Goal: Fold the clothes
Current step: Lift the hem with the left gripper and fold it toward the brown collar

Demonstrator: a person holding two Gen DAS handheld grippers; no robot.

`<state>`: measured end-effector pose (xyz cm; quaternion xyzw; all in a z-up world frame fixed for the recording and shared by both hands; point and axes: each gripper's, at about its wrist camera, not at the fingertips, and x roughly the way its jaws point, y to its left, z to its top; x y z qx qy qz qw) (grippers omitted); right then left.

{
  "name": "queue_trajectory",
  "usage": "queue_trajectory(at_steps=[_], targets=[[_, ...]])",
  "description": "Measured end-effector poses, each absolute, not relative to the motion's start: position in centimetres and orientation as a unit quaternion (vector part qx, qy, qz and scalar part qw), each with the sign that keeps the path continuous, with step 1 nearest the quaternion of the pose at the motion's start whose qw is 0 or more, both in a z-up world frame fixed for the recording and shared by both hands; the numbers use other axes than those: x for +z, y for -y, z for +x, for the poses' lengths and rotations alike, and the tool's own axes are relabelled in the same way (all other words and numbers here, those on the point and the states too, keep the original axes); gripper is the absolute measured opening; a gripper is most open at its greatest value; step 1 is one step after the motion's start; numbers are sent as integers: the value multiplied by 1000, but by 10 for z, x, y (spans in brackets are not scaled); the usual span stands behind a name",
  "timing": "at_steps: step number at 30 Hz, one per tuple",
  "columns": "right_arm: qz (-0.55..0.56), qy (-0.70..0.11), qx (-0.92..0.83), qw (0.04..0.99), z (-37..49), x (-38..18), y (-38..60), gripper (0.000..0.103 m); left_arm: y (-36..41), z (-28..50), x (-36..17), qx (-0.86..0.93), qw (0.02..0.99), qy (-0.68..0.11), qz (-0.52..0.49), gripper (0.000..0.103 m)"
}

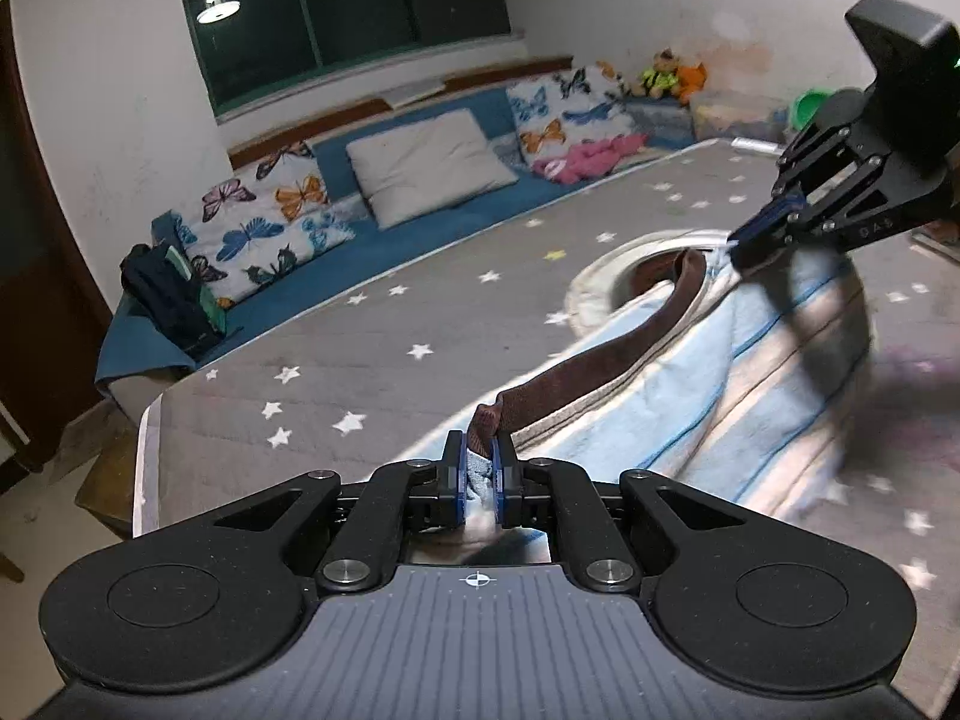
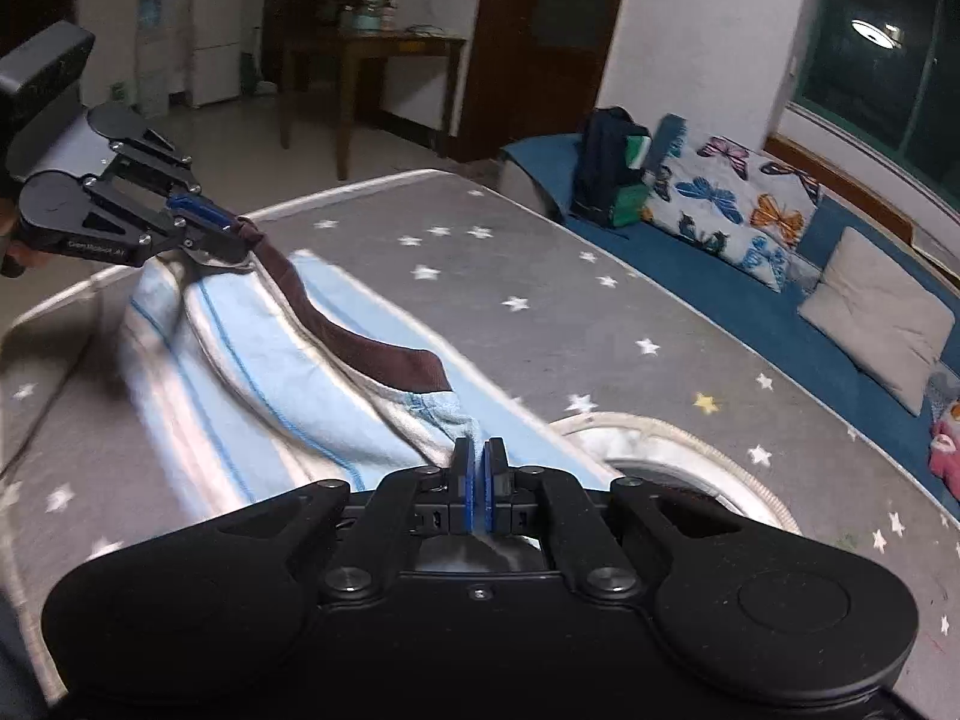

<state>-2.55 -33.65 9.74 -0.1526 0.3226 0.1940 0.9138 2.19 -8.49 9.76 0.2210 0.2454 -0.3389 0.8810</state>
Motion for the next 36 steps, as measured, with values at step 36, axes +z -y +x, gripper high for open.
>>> queue_trajectory(at_steps=[36], targets=[[-95,-390,138,906,7,27,347,22,63,59,68,-188,903,-329,203,31]])
